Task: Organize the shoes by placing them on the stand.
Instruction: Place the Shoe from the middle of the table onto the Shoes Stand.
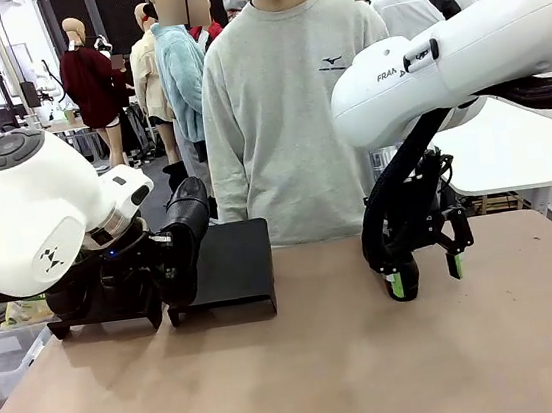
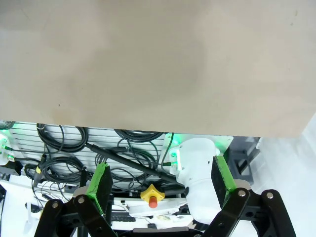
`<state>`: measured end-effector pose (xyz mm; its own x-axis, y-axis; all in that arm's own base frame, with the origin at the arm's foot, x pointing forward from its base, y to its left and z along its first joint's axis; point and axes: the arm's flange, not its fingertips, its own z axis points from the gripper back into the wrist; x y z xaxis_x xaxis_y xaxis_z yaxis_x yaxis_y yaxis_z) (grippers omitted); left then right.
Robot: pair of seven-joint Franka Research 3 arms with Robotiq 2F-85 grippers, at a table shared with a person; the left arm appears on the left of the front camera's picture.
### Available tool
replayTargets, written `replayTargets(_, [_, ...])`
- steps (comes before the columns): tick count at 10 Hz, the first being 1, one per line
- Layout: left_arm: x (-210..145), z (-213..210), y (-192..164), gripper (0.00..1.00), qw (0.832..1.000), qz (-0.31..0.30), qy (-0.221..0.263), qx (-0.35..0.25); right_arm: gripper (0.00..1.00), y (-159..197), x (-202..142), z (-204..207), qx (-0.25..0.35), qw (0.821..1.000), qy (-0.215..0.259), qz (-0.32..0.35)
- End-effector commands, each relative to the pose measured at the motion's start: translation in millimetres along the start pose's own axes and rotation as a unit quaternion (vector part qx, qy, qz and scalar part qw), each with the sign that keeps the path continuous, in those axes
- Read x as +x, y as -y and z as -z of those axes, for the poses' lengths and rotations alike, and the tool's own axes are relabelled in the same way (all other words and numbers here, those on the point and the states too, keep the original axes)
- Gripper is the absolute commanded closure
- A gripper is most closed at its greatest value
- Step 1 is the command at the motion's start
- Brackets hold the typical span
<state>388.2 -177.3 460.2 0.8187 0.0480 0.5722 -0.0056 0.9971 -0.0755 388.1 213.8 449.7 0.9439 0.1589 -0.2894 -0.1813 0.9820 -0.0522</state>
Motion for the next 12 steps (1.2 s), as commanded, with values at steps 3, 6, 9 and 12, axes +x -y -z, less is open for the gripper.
replayTargets(3, [33.6, 41.0, -11.9, 1.0, 0.999, -0.016, 0.027, 0.013, 0.0, -0.6, 1.3, -2.0, -0.003, 1.0, -0.003, 0.006])
replayTargets(6, [56.5, 71.8, -21.9, 1.0, 0.999, -0.043, 0.028, -0.01, 0.0, -0.6, 1.3, -2.0, -0.003, 1.0, -0.003, 0.006])
replayTargets(9, [70.3, 81.3, -17.1, 1.0, 0.999, -0.041, 0.02, -0.019, 0.0, -0.6, 1.3, -2.0, -0.003, 1.0, -0.003, 0.006])
replayTargets(12, [72.0, 99.5, -14.2, 1.0, 0.998, -0.055, -0.022, -0.024, 0.0, -0.6, 1.3, -2.0, -0.003, 1.0, -0.003, 0.006])
